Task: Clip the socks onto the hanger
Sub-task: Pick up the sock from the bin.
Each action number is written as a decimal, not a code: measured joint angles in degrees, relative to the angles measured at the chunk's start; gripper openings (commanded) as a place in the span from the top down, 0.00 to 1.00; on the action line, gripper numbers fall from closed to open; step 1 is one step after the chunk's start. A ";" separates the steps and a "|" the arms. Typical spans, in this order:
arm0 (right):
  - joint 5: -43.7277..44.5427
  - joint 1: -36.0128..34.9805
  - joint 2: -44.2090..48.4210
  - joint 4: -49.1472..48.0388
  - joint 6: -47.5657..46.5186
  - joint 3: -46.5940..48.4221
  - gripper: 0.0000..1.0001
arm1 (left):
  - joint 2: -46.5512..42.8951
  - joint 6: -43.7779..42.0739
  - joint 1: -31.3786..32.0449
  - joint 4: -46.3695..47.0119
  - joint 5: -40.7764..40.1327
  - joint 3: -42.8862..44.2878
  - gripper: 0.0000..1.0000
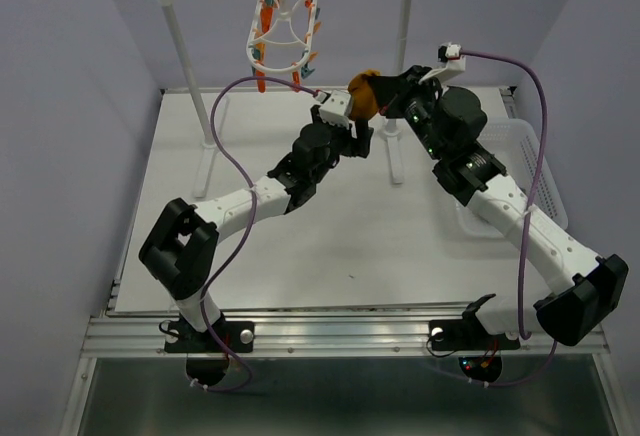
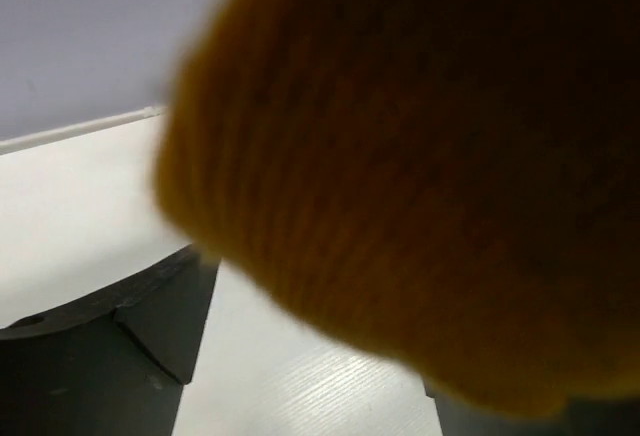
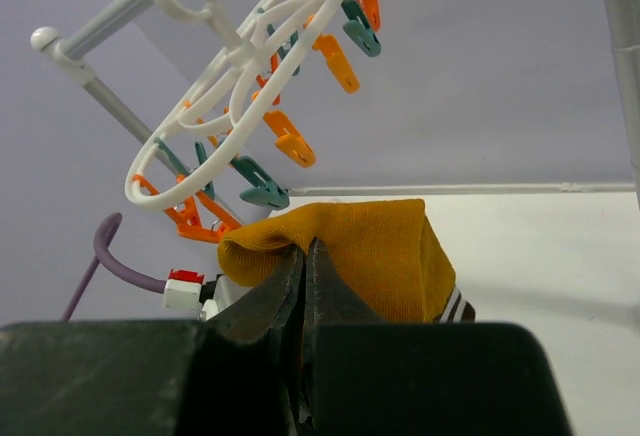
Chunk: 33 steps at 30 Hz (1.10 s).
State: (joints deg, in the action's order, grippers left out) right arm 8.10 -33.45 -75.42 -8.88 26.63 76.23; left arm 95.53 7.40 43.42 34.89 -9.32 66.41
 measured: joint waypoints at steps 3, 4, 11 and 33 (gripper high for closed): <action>-0.63 0.00 0.00 0.00 0.22 0.68 0.99 | 0.00 -0.98 0.02 0.00 -0.92 0.00 0.42; -0.85 0.00 0.00 0.00 0.26 0.72 0.99 | 0.00 -1.07 0.02 -0.02 -1.38 0.00 0.48; -1.53 0.81 0.00 1.31 0.90 0.68 0.99 | 0.00 -3.23 0.02 0.46 -4.07 0.00 1.00; -11.30 6.29 1.55 17.51 -21.75 4.42 0.00 | -6.75 -43.85 -0.02 7.76 -11.39 -3.78 1.00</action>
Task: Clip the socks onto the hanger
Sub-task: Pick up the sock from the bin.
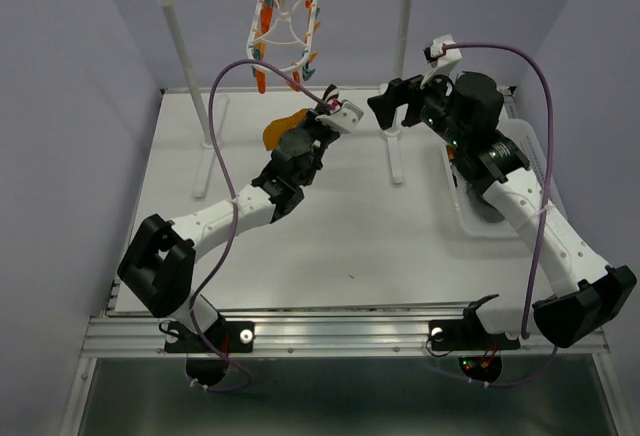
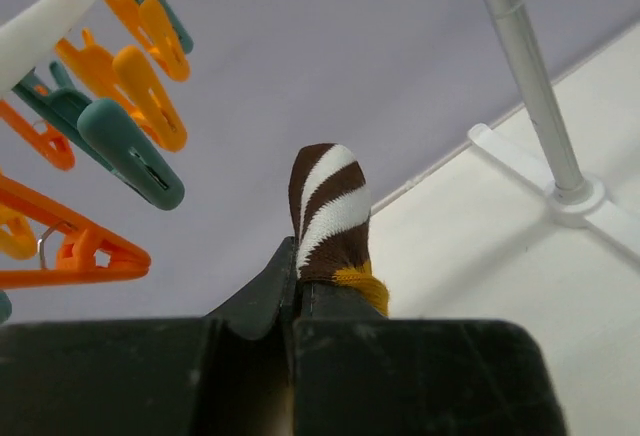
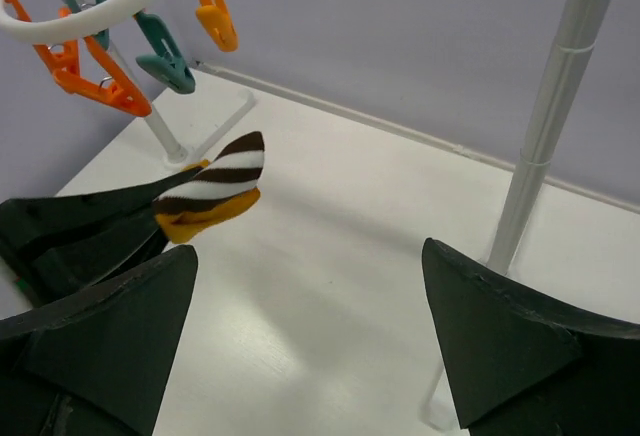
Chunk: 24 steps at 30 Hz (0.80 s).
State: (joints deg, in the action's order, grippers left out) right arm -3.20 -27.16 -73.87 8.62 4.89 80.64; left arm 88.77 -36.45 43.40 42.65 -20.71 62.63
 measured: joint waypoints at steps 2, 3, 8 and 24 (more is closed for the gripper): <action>-4.11 2.84 -1.60 1.44 0.55 1.99 0.00 | -2.56 -2.54 0.00 0.31 3.32 -2.58 1.00; -6.82 4.35 -2.25 1.81 1.18 2.56 0.00 | -3.96 -3.69 0.02 0.50 5.44 -3.98 1.00; -22.75 11.34 -5.81 2.89 2.91 4.07 0.00 | -14.88 -7.45 0.00 -0.04 18.10 -11.74 1.00; -69.40 11.06 -11.13 -7.98 17.40 3.39 0.00 | -32.11 -15.32 0.07 -3.19 40.76 -23.78 1.00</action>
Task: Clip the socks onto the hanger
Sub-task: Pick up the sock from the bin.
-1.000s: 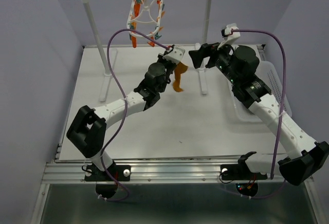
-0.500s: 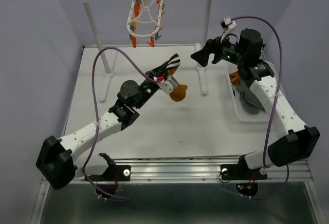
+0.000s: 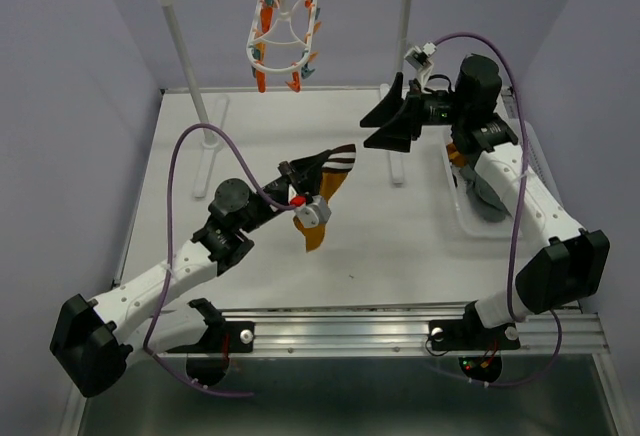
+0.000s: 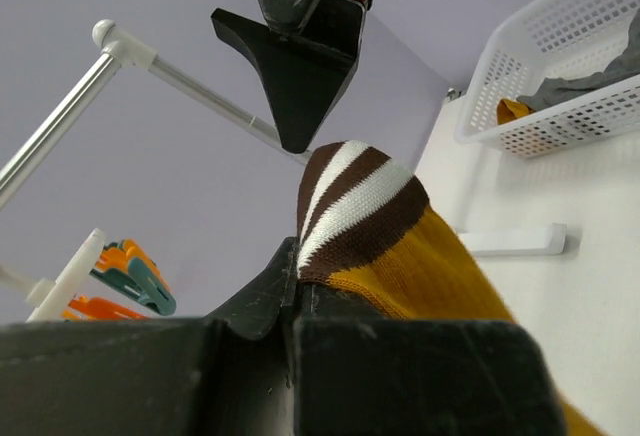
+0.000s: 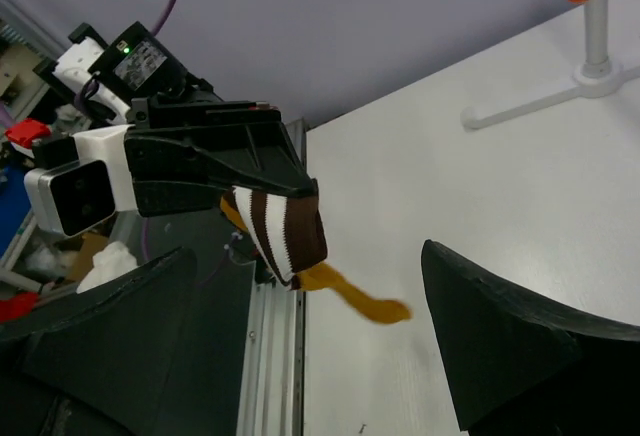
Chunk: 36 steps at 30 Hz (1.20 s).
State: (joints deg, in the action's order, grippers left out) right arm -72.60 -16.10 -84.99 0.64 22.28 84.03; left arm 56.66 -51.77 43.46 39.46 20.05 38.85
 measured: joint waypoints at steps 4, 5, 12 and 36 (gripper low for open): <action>-2.86 -0.44 -0.22 -7.69 8.11 -2.47 0.00 | 0.02 -0.90 -0.02 -0.09 1.79 0.00 1.00; -3.10 -0.50 -0.70 -8.92 9.68 -2.47 0.00 | 0.02 -1.14 -0.02 -0.09 2.36 0.00 1.00; -3.37 -3.04 -4.28 -11.30 13.88 -2.47 0.05 | 0.17 -3.34 -0.02 -0.09 3.78 0.00 1.00; -1.09 -5.88 -6.73 2.05 8.33 0.55 0.39 | 4.61 -7.41 -0.02 2.08 1.55 0.61 1.00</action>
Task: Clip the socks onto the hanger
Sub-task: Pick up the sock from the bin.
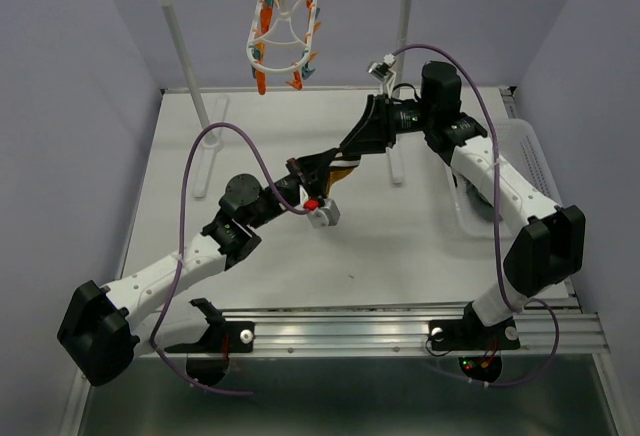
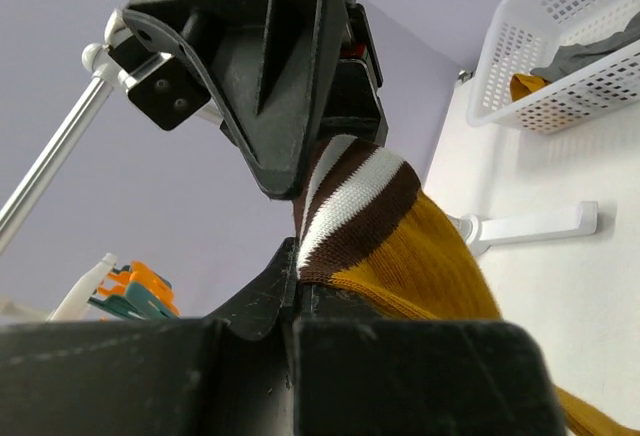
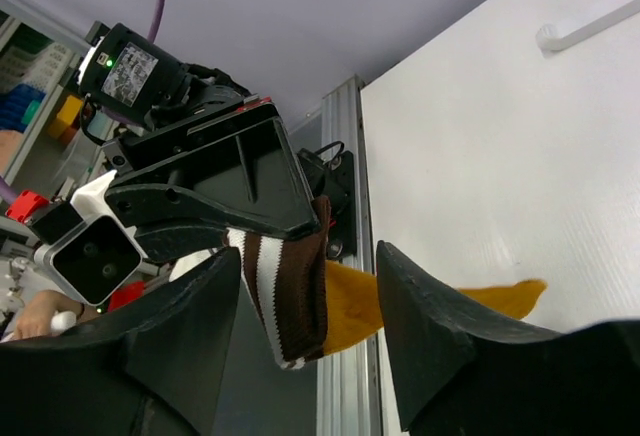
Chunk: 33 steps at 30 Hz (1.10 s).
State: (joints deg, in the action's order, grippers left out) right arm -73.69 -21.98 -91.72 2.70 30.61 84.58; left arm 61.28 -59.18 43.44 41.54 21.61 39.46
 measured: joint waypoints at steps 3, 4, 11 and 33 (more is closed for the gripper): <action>0.02 -0.37 -0.59 0.52 -0.33 0.22 0.61 | 0.00 -0.74 0.00 0.20 0.04 0.00 1.00; -0.02 -0.59 -0.63 0.98 -0.74 0.24 0.71 | 0.00 -1.09 0.00 0.22 0.00 0.00 1.00; -0.11 -0.72 -0.44 1.18 -2.47 0.26 0.99 | 1.27 -1.57 0.02 0.28 -1.07 1.16 0.58; 29.66 -1.36 5.92 13.84 -25.20 2.40 0.99 | 1.42 50.07 -0.44 -15.50 -10.03 8.46 0.01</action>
State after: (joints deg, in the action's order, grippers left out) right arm -44.03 -23.33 -85.80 16.53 5.41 86.98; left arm 62.70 -9.10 43.00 26.04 11.57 47.92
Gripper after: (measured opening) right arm 0.054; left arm 0.990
